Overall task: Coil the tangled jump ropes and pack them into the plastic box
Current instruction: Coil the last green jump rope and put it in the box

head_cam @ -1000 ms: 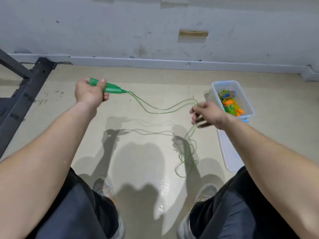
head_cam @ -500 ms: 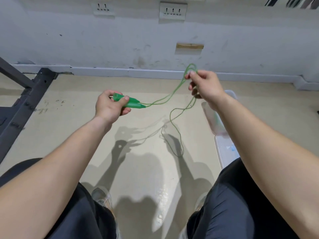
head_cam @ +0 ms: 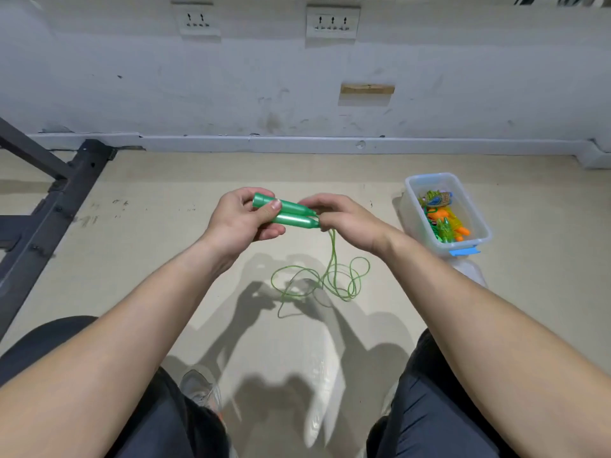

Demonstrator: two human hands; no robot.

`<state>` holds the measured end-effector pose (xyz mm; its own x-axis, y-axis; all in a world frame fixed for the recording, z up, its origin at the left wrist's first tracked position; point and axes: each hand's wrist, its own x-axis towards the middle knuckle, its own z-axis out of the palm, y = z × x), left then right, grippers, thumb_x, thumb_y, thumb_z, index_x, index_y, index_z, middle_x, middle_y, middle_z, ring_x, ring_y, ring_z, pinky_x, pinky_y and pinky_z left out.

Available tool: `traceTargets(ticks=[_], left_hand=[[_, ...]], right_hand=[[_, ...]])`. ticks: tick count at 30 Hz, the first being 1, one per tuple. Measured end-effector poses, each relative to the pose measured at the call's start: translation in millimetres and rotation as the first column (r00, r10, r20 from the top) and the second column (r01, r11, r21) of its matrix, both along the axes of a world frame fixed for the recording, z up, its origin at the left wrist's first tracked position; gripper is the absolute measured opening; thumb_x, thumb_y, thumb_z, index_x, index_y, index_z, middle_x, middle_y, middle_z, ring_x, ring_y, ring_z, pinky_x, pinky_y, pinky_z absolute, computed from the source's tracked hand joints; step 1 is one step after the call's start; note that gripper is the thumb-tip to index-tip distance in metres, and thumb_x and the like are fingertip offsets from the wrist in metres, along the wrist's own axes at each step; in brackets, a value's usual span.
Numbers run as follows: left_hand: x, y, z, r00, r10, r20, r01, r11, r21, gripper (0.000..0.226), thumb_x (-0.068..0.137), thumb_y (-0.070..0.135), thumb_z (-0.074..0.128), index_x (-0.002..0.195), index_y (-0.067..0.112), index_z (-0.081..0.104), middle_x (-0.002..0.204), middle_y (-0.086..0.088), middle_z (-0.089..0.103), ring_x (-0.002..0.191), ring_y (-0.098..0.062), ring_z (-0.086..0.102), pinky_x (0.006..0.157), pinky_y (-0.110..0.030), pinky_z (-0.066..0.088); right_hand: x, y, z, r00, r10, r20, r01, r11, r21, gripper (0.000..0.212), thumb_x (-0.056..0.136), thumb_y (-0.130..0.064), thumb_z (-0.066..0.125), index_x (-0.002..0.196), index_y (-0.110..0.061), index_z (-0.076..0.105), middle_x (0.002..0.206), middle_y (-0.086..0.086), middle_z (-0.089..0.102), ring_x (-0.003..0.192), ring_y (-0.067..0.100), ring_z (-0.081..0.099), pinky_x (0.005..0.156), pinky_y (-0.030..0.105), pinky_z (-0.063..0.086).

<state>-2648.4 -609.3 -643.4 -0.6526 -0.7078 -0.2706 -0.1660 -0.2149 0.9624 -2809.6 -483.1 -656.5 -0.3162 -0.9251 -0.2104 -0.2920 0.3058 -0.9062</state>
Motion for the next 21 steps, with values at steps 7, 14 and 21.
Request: traceTargets(ticks=[7, 14, 21], left_hand=[[3.4, -4.8, -1.8, 0.999, 0.048, -0.015, -0.046, 0.993, 0.106, 0.005, 0.097, 0.008, 0.064, 0.099, 0.011, 0.061, 0.086, -0.007, 0.064, 0.053, -0.017, 0.067, 0.054, -0.018, 0.056], [3.7, 0.7, -4.0, 0.999, -0.02, 0.041, 0.014, 0.99, 0.139, 0.005, 0.096, 0.012, 0.066, 0.098, 0.012, 0.061, 0.093, -0.012, 0.062, 0.051, -0.017, 0.065, 0.048, -0.019, 0.054], [10.1, 7.2, -6.4, 0.894, -0.37, 0.255, 0.361, 0.929, 0.081, 0.007, 0.089, 0.019, 0.067, 0.092, 0.017, 0.061, 0.08, 0.002, 0.07, 0.064, -0.015, 0.066, 0.072, -0.033, 0.055]], right_hand=[[-4.4, 1.5, -6.3, 0.952, -0.081, 0.295, 0.079, 0.997, 0.018, 0.028, 0.1, -0.027, 0.048, 0.09, -0.009, 0.066, 0.056, -0.007, 0.034, 0.053, 0.012, 0.031, 0.059, 0.03, 0.031], [1.4, 0.3, -2.5, 0.963, -0.235, 0.134, 0.245, 0.967, -0.066, 0.032, 0.106, -0.027, 0.047, 0.093, -0.003, 0.064, 0.065, -0.004, 0.038, 0.054, 0.011, 0.032, 0.053, 0.027, 0.03], [1.2, 8.5, 0.2, 0.964, -0.23, -0.135, 0.214, 0.969, -0.119, 0.028, 0.1, -0.027, 0.059, 0.082, -0.008, 0.069, 0.057, -0.009, 0.044, 0.049, 0.003, 0.035, 0.053, 0.022, 0.03]])
